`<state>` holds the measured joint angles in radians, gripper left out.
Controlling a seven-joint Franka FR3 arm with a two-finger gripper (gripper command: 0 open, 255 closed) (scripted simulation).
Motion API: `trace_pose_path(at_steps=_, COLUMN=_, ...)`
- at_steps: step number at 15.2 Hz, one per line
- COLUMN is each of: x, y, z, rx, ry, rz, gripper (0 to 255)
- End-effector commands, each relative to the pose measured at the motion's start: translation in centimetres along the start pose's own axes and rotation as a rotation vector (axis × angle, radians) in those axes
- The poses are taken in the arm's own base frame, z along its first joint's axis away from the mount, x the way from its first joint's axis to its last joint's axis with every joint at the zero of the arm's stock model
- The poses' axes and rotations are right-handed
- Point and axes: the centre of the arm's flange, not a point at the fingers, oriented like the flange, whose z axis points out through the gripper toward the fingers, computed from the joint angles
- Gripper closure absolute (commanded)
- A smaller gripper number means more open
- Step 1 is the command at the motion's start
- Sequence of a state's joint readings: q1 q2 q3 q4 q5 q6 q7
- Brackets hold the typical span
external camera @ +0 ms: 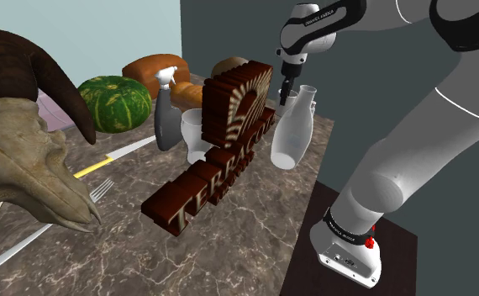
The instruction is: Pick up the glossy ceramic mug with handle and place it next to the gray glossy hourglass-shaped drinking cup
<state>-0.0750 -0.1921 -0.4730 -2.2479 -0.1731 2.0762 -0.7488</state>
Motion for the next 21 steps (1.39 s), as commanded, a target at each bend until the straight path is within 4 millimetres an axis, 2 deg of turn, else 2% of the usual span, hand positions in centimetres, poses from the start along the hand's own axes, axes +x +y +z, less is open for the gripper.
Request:
trace_pose_path(at_steps=1, x=0.0, y=0.0, z=1.0, rx=0.0, ry=0.0, rz=0.0, gripper=0)
trace_pose_path(at_steps=8, x=0.0, y=0.0, z=1.0, rx=0.0, ry=0.0, rz=0.0, gripper=0)
trace_pose_path(at_steps=9, x=0.0, y=0.0, z=1.0, rx=0.0, ry=0.0, rz=0.0, gripper=255)
trace_pose_path(at_steps=18, x=0.0, y=0.0, z=1.0, rx=0.0, ry=0.0, rz=0.0, gripper=255)
trace_pose_path(at_steps=21, x=-0.1, y=0.0, z=-0.6, rx=0.0, ry=0.0, rz=0.0, gripper=255)
